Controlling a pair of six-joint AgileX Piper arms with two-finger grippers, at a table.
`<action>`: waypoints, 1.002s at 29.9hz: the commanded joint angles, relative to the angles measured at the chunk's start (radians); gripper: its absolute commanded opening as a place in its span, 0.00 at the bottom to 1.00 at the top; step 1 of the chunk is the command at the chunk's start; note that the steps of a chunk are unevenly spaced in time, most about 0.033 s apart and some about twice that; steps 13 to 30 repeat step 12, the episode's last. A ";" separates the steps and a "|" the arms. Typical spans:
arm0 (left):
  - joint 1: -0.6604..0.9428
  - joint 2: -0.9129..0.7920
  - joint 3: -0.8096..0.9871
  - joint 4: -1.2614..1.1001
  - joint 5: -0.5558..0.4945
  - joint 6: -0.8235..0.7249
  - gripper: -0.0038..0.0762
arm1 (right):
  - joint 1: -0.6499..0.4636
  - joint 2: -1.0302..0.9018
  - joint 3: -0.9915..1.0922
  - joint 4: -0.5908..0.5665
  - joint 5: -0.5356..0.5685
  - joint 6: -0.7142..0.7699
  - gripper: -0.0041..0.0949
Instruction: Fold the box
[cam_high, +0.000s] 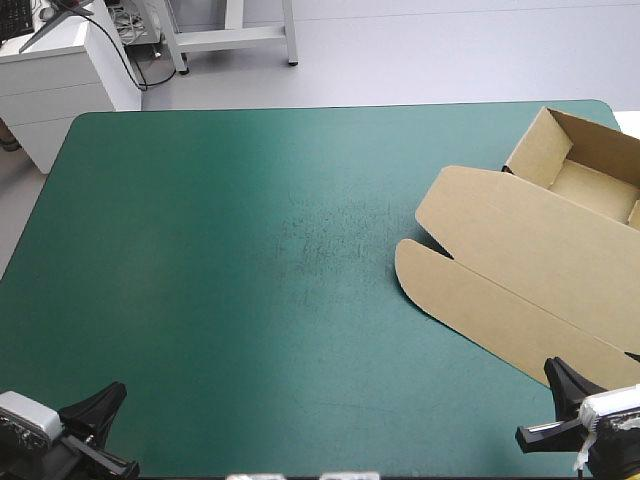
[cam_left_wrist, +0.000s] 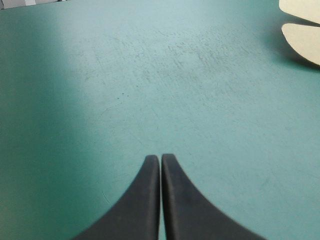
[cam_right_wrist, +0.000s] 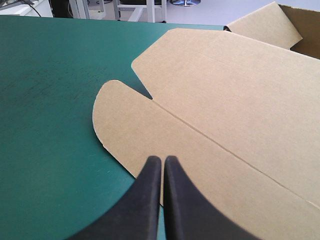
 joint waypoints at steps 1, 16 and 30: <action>-0.002 -0.006 -0.022 0.002 -0.078 -0.005 0.04 | -0.001 -0.023 -0.023 -0.010 -0.071 0.007 0.04; -0.002 -0.006 -0.022 0.002 -0.078 0.003 0.04 | -0.001 -0.023 -0.022 -0.010 -0.071 0.007 0.04; -0.002 -0.006 -0.022 0.002 -0.078 0.003 0.04 | -0.001 -0.023 -0.022 -0.010 -0.071 0.007 0.04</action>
